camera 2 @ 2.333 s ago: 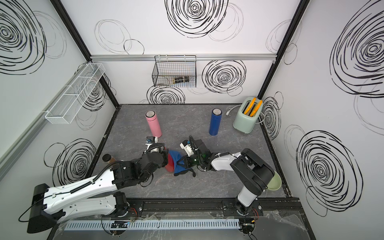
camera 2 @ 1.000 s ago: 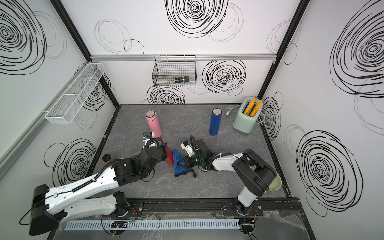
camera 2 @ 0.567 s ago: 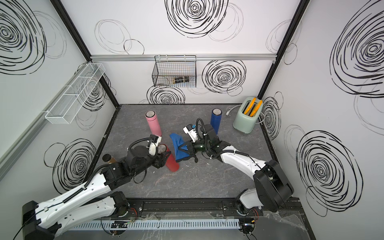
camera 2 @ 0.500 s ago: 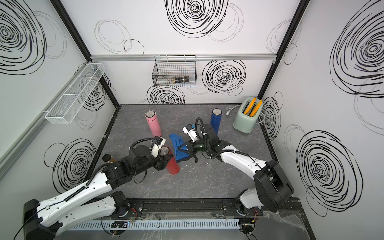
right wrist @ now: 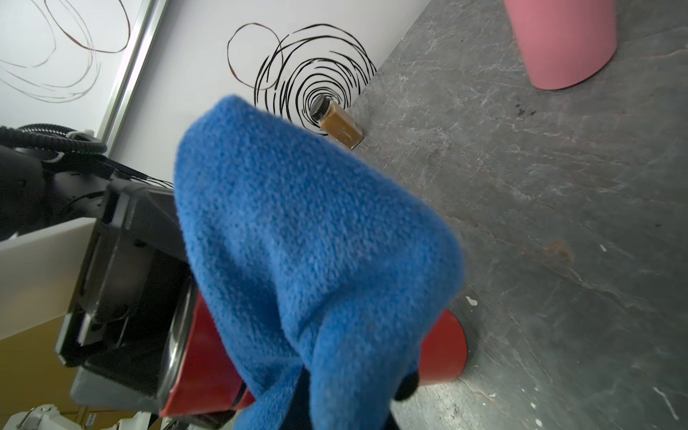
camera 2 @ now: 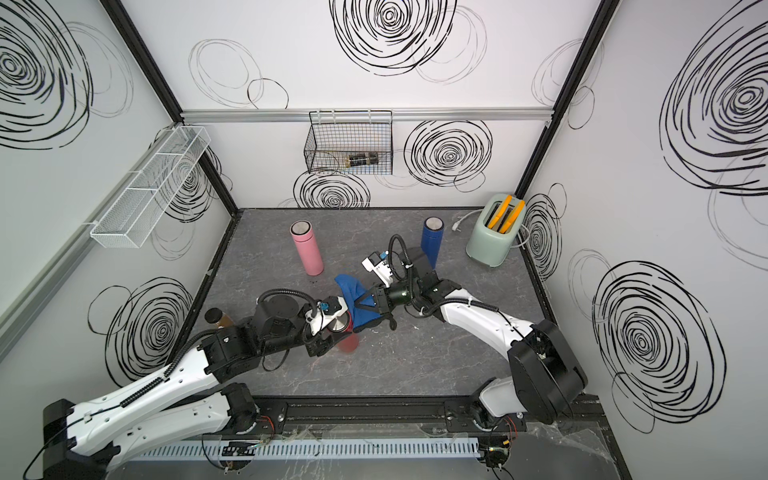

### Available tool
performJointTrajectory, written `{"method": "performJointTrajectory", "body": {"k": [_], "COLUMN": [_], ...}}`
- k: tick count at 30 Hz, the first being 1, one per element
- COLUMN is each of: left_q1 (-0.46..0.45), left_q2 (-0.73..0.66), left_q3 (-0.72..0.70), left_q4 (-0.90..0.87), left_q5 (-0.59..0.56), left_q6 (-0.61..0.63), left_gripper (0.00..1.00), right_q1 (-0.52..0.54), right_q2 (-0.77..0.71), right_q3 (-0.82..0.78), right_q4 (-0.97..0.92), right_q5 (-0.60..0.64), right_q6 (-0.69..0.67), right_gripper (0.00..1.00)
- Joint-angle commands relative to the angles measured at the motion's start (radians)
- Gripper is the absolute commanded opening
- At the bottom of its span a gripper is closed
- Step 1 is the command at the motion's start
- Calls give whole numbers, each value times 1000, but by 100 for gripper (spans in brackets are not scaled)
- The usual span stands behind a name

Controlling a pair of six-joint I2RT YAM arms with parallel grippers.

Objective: Wipe the surface of the thermos
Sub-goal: Wipe the dirt from the surface of the thermos.

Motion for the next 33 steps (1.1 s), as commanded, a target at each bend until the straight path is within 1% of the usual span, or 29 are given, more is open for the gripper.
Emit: {"method": "performJointTrajectory", "body": {"k": [1, 6, 9, 11, 13, 16, 19, 22, 25, 28, 33], "left_q1": [10, 47, 67, 79, 91, 105, 122, 139, 145, 146, 148], "left_q2": [-22, -7, 1, 3, 8, 17, 28, 31, 32, 30, 21], "left_q3": [-5, -6, -4, -2, 1, 11, 21, 22, 21, 20, 12], "left_q4": [83, 57, 34, 18, -4, -47, -79, -96, -102, -113, -103], "left_q5": [74, 171, 219, 244, 272, 310, 328, 359, 369, 399, 448], "left_q6": [139, 227, 268, 303, 339, 403, 452, 505, 551, 611, 662], "left_gripper": [0, 0, 0, 0, 0, 0, 0, 0, 0, 0, 0], "right_q1": [25, 34, 36, 36, 37, 40, 42, 47, 62, 68, 73], "right_q2": [52, 176, 247, 263, 245, 173, 83, 13, -11, 26, 196], "right_q3": [-57, -155, -168, -158, -138, -79, -8, 45, 61, 41, -12], "right_q4": [47, 156, 172, 155, 124, 29, -50, -71, -66, -36, 34], "right_q5": [-24, 17, 37, 43, 32, 16, -49, -131, -144, -144, -106], "right_q6": [-19, -24, -48, -64, -83, -128, -159, -158, -155, -152, -175], "right_gripper": [0, 0, 0, 0, 0, 0, 0, 0, 0, 0, 0]}}
